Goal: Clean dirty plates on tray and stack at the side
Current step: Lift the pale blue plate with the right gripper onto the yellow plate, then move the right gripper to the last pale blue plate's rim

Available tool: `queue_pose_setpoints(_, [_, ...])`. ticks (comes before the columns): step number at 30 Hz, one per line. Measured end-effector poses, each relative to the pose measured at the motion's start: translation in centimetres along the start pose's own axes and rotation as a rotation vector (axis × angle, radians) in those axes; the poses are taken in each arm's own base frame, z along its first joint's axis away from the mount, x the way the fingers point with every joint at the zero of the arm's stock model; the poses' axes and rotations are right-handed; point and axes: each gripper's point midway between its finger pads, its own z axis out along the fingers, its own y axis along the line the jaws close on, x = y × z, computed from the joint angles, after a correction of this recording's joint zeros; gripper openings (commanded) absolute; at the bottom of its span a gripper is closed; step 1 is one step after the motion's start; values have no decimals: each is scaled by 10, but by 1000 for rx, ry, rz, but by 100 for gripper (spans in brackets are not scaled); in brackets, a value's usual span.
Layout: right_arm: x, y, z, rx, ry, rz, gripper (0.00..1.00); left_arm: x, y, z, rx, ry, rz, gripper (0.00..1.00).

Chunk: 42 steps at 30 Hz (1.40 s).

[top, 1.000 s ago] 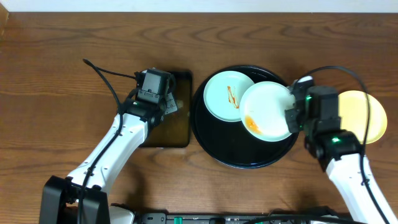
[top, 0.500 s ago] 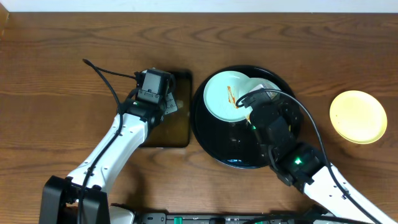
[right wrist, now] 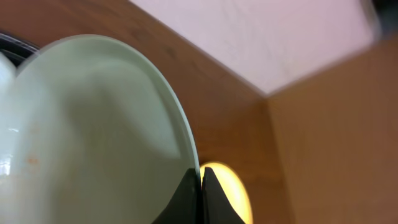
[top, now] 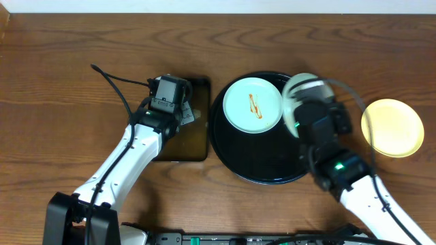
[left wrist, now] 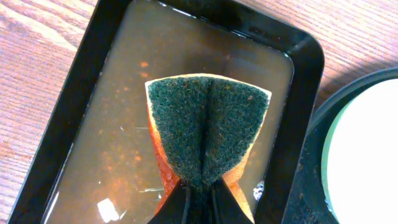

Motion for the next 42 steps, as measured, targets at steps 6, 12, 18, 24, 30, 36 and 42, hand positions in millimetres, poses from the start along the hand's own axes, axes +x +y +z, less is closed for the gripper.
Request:
queue_pose_setpoints(6, [57,-49,58,40,197,416,1,0,0,0,0,0,0,8])
queue_pose_setpoints(12, [114,-125,89,232,283,725,1,0,0,0,0,1,0,8])
queue_pose_setpoints(18, [175,-157,101,352,418,828,1,0,0,0,-1,0,0,8])
queue_pose_setpoints(24, [152,-121,121,80,353,899,9,1,0,0,-2,3,0,8])
queue_pose_setpoints(30, [60,-7,96,-586,195,819,25,1,1,0,-2,3,1,8])
queue_pose_setpoints(36, [19,69,45,-905,288,640,30,1,1,0,-2,3,1,8])
queue_pose_setpoints(42, [-16,102,60,-996,389,523,43,1,1,0,-4,5,1,8])
